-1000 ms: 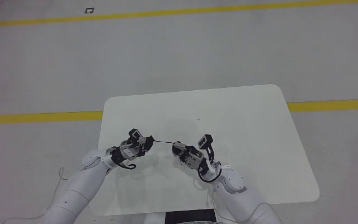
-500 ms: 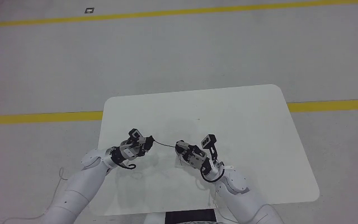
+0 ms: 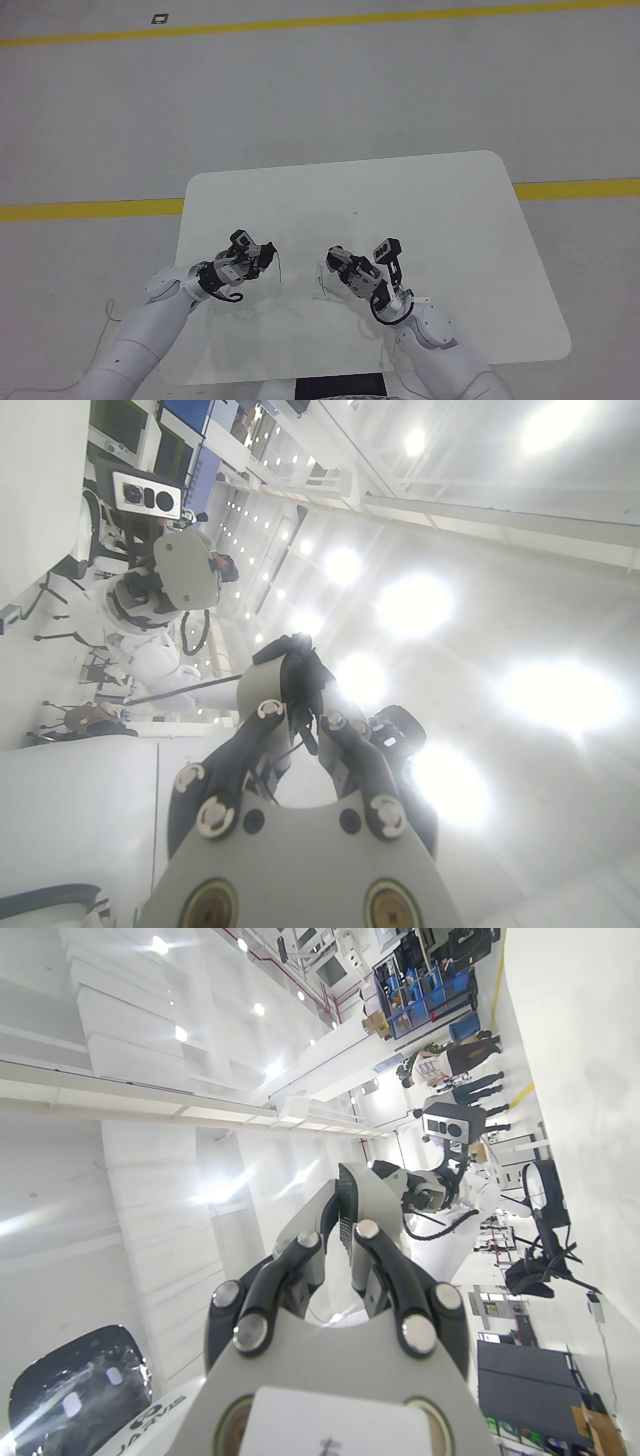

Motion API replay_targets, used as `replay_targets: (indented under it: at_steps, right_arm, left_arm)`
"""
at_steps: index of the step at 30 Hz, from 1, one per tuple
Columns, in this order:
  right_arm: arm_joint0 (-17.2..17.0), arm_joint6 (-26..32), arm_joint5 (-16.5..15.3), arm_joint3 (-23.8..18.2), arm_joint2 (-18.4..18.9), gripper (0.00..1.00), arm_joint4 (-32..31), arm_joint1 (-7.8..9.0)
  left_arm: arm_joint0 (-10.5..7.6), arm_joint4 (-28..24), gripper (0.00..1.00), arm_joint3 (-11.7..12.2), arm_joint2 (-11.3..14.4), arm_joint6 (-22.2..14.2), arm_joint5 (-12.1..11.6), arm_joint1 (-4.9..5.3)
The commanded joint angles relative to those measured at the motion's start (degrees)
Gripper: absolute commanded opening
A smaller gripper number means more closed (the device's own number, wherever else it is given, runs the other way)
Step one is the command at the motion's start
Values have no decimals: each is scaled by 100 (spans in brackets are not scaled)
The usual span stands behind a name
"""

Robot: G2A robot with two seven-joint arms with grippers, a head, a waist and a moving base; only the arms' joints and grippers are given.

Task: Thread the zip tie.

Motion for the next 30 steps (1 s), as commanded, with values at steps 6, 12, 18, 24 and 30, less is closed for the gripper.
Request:
replay_targets:
  at_steps: [6,12,18,24,30]
  right_arm:
    - [1,2,0,-1,0,100,-5,0]
    - [19,-84,0,-20,21,100,-128,6]
    - [-186,-734,0,-603,349,100,-1694,109]
    - [-576,-762,0,-1299,777,100,-1788,173]
    - [-947,-613,0,-1913,1281,100,-1453,158]
  left_arm:
    - [0,0,0,0,0,0,0,0]
    - [0,0,0,0,0,0,0,0]
    - [0,0,0,0,0,0,0,0]
    - [0,0,0,0,0,0,0,0]
    - [0,0,0,0,0,0,0,0]
